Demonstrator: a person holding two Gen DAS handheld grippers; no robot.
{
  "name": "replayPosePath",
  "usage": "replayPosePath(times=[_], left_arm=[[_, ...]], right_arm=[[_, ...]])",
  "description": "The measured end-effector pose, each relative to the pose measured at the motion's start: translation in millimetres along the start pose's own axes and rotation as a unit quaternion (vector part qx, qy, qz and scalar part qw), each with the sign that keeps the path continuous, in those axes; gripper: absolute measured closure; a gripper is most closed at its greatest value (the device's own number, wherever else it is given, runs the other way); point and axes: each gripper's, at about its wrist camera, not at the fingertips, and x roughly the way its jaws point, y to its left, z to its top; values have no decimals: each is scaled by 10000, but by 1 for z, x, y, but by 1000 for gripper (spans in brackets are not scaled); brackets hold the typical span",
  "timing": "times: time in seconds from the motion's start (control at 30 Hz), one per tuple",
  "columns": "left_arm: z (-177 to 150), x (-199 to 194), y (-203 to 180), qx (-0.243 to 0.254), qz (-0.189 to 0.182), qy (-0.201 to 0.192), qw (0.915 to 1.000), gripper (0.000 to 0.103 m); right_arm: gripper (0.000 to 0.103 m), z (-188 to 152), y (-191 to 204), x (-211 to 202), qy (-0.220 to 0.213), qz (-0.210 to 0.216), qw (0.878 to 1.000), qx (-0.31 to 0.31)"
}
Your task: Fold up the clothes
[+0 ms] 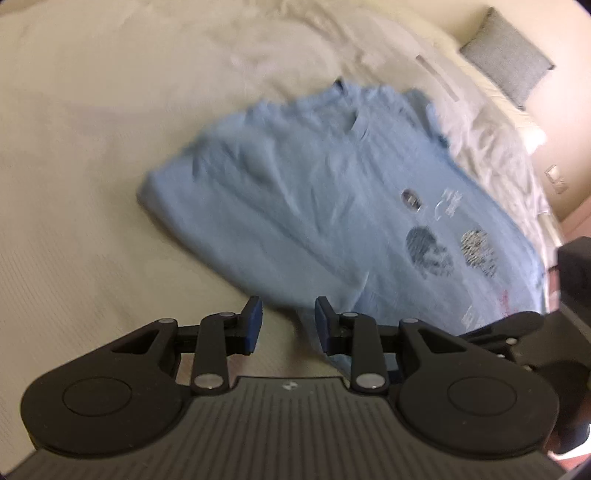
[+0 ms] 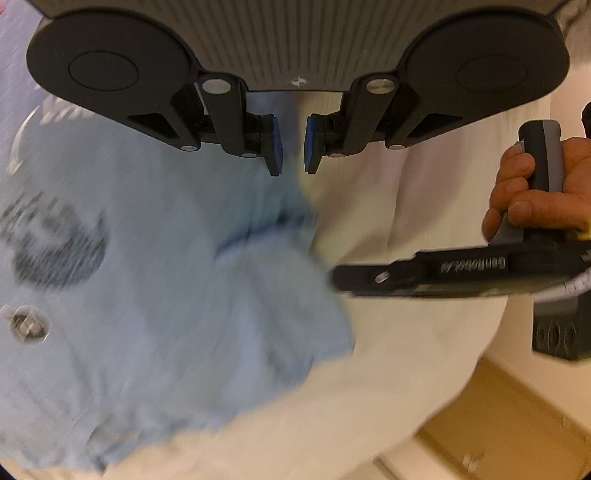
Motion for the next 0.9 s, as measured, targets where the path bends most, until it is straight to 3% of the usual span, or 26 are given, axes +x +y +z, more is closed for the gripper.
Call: replayPosePath(times=[0.13,0.27,0.4,0.6,0.63,0.67,0.7,0.83,0.9], left_arm=[[-12,13,-1,-214,114,223,9995,77],[-25,8,2,-525,270,243,9980,82],[-36,-6,7,-1209,23,59,9926,79],[-38,0,19,-2162,-322,-344,9752,78],[-38,2,20,-2299,-362,-397,9717,80],[-38,5,22,-2435,-401,-450,9680,93],[-40,6,22,-2599,-394,-505,9635,99],[-62,-6,18,-3249,-152,-800,9422,99],[-65,-11,13,-3274,-48,-865,9409,99]], right_arm=[[85,-3,0,-5,13,-13,10000,-29],[84,7,-3,-17,-272,-142,9995,-39],[84,27,-7,-24,-623,-231,9978,-72],[81,52,-13,-20,-899,-306,9952,-240],[81,55,-16,-20,-913,-316,9950,-249],[81,56,-17,-20,-911,-319,9950,-256],[80,55,-20,-23,-894,-322,9951,-278],[80,46,-25,-26,-744,-368,9961,-314],[80,42,-27,-26,-677,-365,9967,-276]])
